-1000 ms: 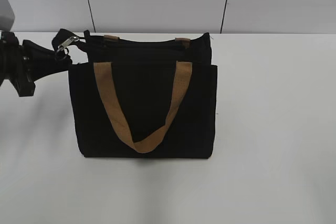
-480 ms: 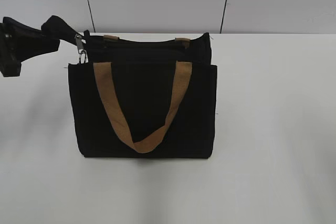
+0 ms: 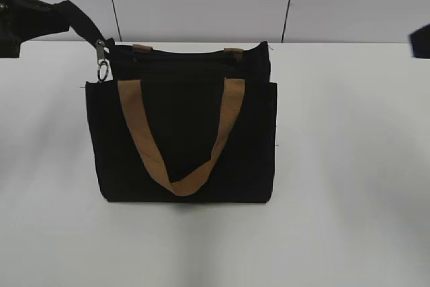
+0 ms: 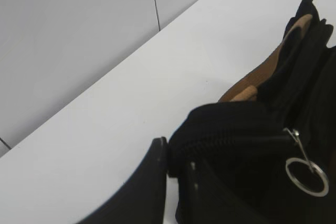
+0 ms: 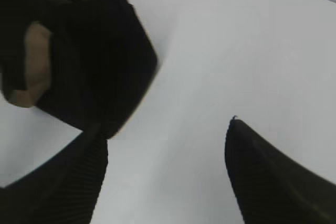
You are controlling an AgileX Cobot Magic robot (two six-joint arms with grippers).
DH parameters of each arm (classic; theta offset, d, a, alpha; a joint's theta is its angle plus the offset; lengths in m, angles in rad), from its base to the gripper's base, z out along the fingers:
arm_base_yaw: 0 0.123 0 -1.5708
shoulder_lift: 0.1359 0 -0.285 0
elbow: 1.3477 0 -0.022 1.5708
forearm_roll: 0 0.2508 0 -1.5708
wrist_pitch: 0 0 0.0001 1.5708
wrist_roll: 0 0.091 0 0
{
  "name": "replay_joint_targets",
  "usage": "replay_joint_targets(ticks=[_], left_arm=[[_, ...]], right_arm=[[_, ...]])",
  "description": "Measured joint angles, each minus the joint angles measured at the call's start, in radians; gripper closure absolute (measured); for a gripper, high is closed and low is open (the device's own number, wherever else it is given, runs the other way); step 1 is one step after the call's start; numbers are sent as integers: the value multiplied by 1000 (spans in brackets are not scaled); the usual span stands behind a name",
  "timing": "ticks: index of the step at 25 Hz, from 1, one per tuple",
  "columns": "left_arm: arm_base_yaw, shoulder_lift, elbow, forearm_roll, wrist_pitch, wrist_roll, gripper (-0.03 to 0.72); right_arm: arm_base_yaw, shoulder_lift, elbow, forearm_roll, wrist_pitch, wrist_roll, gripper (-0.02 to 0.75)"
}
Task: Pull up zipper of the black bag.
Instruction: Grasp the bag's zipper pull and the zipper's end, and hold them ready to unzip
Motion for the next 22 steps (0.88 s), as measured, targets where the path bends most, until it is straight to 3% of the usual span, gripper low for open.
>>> replay_joint_targets(ticks=[7, 11, 14, 22], left_arm=[[0, 1, -53, 72, 0, -120, 666], [0, 1, -79, 77, -2, -151, 666], [0, 1, -82, 79, -9, -155, 666], [0, 1, -82, 79, -19, -158, 666]], right_arm=[[404, 351, -222, -117, -47, 330, 216], [556, 566, -419, -122, -58, 508, 286], [609, 691, -560, -98, -60, 584, 357], [623, 886, -759, 52, -43, 617, 415]])
